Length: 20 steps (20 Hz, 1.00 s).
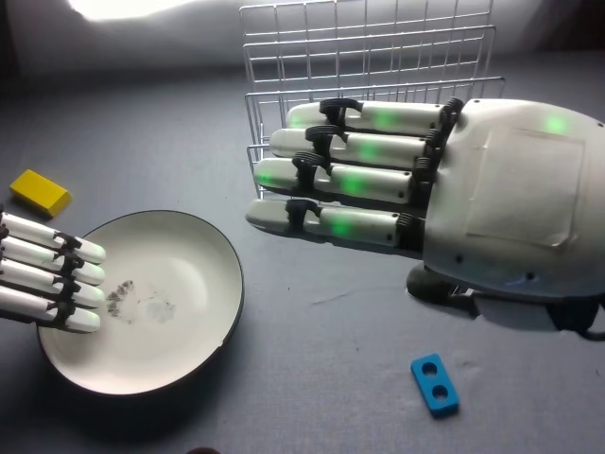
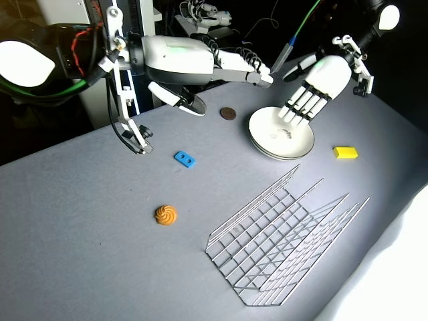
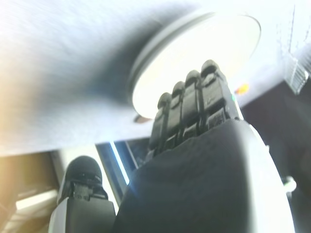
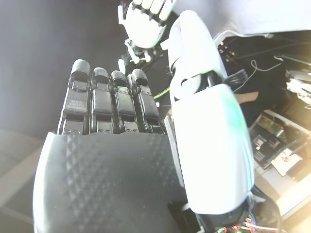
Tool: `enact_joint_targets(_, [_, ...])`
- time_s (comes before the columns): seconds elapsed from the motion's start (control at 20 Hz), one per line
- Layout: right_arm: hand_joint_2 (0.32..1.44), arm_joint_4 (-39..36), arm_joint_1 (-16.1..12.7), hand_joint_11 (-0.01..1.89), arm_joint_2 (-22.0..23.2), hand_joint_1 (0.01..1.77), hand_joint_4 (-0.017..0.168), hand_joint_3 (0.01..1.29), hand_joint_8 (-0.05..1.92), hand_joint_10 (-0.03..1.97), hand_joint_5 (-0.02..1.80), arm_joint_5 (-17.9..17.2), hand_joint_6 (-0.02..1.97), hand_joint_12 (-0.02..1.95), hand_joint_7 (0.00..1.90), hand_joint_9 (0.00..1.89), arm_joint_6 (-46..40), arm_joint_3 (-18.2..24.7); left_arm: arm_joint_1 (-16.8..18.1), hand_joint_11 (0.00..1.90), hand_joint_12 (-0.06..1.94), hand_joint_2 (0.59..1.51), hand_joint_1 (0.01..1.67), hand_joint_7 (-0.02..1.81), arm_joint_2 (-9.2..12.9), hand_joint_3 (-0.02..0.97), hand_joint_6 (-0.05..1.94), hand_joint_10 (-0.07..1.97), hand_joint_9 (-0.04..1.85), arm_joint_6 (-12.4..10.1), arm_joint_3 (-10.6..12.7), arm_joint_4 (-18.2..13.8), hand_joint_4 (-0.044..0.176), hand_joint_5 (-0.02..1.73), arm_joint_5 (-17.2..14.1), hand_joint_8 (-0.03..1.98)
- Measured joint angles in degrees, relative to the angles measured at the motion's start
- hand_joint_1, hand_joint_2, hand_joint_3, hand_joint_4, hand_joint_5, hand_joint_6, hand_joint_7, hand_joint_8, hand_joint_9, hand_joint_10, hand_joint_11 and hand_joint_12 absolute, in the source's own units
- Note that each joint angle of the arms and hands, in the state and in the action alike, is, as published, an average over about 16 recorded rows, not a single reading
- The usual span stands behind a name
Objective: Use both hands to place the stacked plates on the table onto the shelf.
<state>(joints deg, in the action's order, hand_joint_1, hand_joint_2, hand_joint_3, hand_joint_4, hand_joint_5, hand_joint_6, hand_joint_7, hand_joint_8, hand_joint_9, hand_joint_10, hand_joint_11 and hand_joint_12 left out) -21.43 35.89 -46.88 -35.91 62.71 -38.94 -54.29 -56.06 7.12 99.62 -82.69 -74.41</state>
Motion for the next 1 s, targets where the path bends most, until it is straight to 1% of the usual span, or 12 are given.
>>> enact_joint_targets(0.25, [1.06, 0.36, 0.02, 0.02, -1.58, 1.14, 0.004, 0.02, 0.02, 0.01, 0.06, 1.24, 0.03, 0.30, 0.05, 0.07, 0.61, -0.48, -1.34, 0.02, 0.01, 1.129, 0.02, 0.07, -1.28, 0.023, 0.00, 0.00, 0.04, 0.36, 2.01, 0.58, 0.001, 0.08, 0.16, 0.02])
enact_joint_targets(0.5, [1.04, 0.58, 0.09, 0.02, -2.69, 1.11, 0.005, 0.02, 0.02, 0.01, 0.06, 2.25, 0.03, 0.40, 0.08, 0.10, 1.27, -0.97, -2.32, 0.02, 0.01, 1.130, 0.02, 0.08, -2.19, 0.021, 0.00, 0.00, 0.05, 0.37, 3.04, 0.97, -0.001, 0.10, 0.45, 0.01])
enact_joint_targets(0.8, [1.06, 0.71, 0.38, 0.02, -5.08, 1.10, 0.005, 0.02, 0.02, 0.02, 0.09, 3.34, 0.03, 0.54, 0.10, 0.13, 2.72, -2.57, -3.03, 0.02, 0.00, 1.130, 0.02, 0.08, -2.70, 0.018, 0.00, 0.00, 0.06, 0.29, 3.23, 1.18, -0.003, 0.10, 0.81, 0.01])
enact_joint_targets(1.0, [1.08, 0.79, 1.06, 0.02, -7.69, 1.11, 0.005, 0.01, 0.02, 0.01, 0.11, 4.01, 0.03, 0.63, 0.11, 0.15, 4.35, -4.25, -3.01, 0.02, 0.00, 1.130, 0.02, 0.07, -2.91, 0.018, 0.00, 0.00, 0.07, -0.02, 2.61, 1.21, -0.004, 0.09, 1.28, 0.00])
